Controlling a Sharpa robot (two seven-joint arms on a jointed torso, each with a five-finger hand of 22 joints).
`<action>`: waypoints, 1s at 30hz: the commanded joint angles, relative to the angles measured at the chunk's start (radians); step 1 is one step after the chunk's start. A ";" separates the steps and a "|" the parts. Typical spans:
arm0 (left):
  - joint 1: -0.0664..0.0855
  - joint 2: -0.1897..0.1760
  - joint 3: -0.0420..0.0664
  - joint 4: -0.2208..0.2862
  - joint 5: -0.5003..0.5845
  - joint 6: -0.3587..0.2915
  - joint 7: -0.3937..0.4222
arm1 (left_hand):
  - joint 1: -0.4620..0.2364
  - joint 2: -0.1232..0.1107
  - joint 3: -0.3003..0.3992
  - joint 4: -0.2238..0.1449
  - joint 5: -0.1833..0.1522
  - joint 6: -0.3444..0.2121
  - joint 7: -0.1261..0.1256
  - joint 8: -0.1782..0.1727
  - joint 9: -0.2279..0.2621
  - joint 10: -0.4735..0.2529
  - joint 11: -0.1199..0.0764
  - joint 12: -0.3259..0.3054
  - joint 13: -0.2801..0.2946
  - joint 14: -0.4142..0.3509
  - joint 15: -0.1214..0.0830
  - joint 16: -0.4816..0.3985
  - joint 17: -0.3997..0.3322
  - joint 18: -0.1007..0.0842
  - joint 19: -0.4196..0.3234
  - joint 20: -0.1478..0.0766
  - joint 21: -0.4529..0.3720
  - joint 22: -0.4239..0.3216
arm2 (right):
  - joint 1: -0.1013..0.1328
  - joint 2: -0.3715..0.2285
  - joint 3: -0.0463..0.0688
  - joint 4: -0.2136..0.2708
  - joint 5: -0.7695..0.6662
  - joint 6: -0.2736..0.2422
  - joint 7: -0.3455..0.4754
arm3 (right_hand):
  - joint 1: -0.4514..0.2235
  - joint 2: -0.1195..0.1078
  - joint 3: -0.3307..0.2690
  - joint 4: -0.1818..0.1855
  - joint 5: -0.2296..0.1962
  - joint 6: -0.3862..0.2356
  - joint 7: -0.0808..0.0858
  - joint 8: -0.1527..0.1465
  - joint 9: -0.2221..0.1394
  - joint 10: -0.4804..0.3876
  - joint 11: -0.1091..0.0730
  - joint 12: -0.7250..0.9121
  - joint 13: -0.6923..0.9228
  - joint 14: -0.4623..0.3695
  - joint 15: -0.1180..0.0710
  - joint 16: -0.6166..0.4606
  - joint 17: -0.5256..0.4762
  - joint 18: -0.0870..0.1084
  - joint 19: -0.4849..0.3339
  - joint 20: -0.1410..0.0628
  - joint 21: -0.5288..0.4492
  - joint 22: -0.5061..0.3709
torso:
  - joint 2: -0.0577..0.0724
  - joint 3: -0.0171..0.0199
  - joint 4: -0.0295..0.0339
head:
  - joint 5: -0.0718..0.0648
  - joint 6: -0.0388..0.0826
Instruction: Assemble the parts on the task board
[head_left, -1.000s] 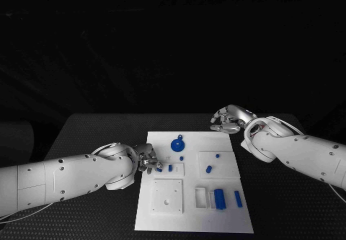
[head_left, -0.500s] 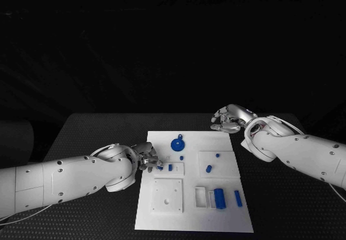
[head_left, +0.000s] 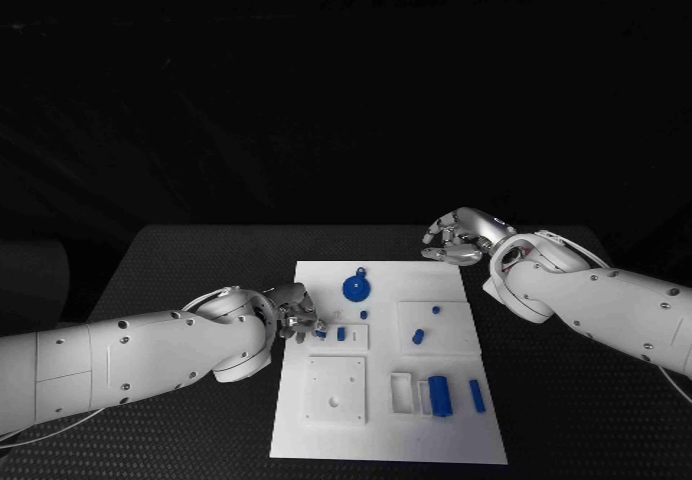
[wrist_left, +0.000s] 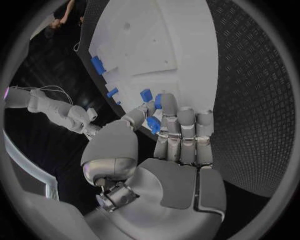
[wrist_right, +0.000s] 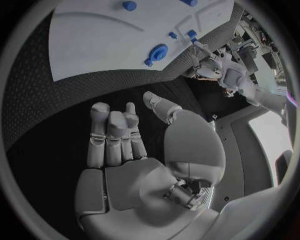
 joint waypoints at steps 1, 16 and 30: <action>-0.008 0.004 0.000 -0.002 -0.012 -0.009 0.012 | 0.015 0.002 0.023 -0.019 0.005 0.047 -0.040 0.024 0.030 0.058 -0.063 0.006 0.002 0.064 -0.069 0.006 0.001 0.011 0.010 -0.136 0.006 -0.001 | 0.000 0.000 0.000 0.000 -0.001 0.011 0.008 | -0.011 -0.001 -0.002 0.003 0.005 0.005 0.010 -0.006 -0.002 -0.006 0.001 -0.004 -0.001 -0.003 0.001 -0.006 0.000 0.039 -0.003 -0.001 -0.006 0.013 | 0.001 -0.0005 -0.0010 | 0.000 -0.002; -0.017 0.015 0.000 -0.024 -0.015 0.011 0.009 | 0.015 0.002 0.023 -0.017 0.005 0.046 -0.040 0.024 0.029 0.057 -0.064 0.007 0.002 0.064 -0.069 0.006 0.001 0.011 0.011 -0.136 0.006 -0.002 | 0.000 0.002 0.000 -0.001 0.000 0.013 0.007 | -0.012 0.000 -0.002 0.003 0.006 0.005 0.010 -0.007 -0.002 -0.006 0.001 -0.004 -0.001 -0.003 0.001 -0.006 0.000 0.039 -0.003 -0.001 -0.007 0.014 | 0.000 -0.0001 -0.0003 | -0.001 -0.006; -0.017 0.008 0.000 -0.024 -0.020 0.033 0.003 | 0.017 0.002 0.024 -0.017 0.005 0.046 -0.040 0.023 0.029 0.057 -0.064 0.007 0.003 0.064 -0.070 0.006 0.002 0.011 0.011 -0.137 0.007 -0.002 | 0.000 0.000 0.000 -0.001 0.000 0.013 0.007 | -0.012 0.000 -0.003 0.003 0.006 0.005 0.010 -0.007 -0.002 -0.006 0.001 -0.004 -0.001 -0.003 0.001 -0.006 0.000 0.039 -0.003 -0.001 -0.007 0.014 | 0.000 -0.0005 -0.0002 | -0.001 -0.007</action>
